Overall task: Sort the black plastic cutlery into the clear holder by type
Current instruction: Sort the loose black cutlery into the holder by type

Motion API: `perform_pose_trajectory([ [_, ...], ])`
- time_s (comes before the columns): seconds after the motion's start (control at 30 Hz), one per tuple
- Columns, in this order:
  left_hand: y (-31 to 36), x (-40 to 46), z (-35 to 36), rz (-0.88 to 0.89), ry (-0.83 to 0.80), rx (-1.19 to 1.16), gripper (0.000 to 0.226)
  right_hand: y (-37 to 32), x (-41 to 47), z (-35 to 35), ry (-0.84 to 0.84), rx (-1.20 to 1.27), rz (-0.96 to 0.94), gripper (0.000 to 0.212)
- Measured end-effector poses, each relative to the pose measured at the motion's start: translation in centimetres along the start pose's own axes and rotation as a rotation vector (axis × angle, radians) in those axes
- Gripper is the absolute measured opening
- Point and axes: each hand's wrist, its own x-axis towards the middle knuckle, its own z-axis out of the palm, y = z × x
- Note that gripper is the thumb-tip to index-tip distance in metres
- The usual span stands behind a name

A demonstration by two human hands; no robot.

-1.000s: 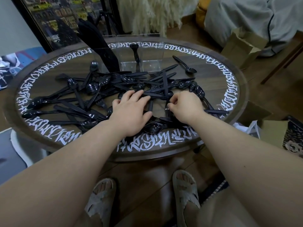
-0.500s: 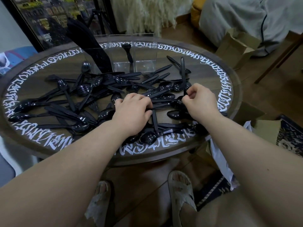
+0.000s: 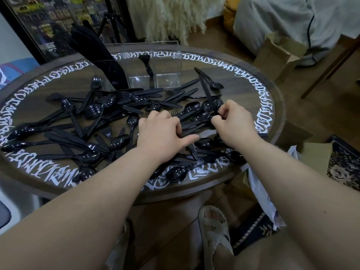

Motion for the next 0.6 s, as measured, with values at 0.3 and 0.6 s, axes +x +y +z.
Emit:
perform_pose_trajectory([
  [0.3,0.41,-0.04,0.34,-0.030,-0.085,0.070,0.038,0.33,-0.13,-0.22,-0.027,0.010,-0.003,0.010],
  [0.6,-0.20,0.25,0.42,-0.094,-0.058,-0.003,0.013,0.54,0.02,0.11,-0.043,0.020,0.022,0.009],
])
